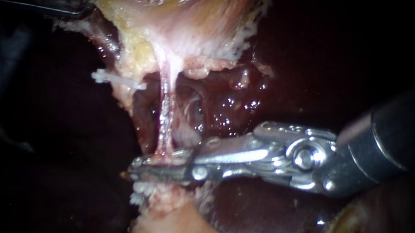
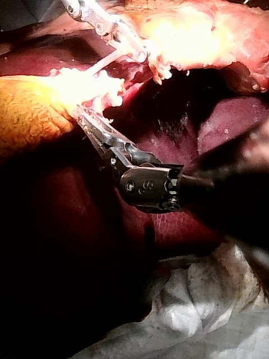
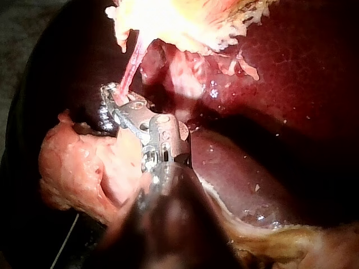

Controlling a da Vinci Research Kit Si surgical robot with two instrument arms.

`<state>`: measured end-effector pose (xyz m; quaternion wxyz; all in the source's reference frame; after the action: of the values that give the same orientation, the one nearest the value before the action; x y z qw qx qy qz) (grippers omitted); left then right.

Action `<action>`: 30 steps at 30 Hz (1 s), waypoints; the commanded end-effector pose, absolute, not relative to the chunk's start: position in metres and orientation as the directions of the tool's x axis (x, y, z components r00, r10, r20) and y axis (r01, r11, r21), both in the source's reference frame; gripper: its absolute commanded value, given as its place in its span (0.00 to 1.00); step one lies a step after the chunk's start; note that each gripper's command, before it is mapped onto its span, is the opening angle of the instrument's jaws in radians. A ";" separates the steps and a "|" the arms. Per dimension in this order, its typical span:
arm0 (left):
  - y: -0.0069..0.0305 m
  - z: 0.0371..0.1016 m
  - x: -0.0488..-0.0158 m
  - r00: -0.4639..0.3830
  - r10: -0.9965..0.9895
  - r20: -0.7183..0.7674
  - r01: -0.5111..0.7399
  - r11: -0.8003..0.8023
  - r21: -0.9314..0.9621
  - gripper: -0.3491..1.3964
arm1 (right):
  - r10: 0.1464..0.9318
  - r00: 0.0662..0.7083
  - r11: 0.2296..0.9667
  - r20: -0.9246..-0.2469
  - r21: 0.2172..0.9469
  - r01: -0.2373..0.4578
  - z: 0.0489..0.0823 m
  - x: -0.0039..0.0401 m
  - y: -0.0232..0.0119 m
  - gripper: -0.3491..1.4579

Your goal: Going back second clip right tube

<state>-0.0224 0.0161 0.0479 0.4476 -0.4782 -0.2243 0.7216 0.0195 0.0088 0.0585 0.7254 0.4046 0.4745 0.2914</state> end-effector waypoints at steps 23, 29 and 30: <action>0.0160 0.0480 -0.0225 -0.142 0.860 -0.490 -0.433 -0.499 -0.751 0.00 | 0.647 0.371 0.728 -0.666 0.685 -0.039 0.0637 0.0198 0.0081 0.47; 0.0159 0.0480 -0.0226 -0.142 0.860 -0.490 -0.433 -0.499 -0.750 0.00 | 0.592 0.378 0.781 -0.712 0.623 -0.047 0.0636 0.0177 0.0085 0.47; 0.0159 0.0480 -0.0226 -0.142 0.860 -0.490 -0.433 -0.499 -0.750 0.00 | 0.579 0.379 0.790 -0.722 0.612 -0.042 0.0634 0.0171 0.0086 0.47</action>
<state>-0.0226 0.0159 0.0480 0.4477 -0.4782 -0.2234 0.7218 0.0165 0.0086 0.0633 0.7903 0.2554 0.5230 0.1915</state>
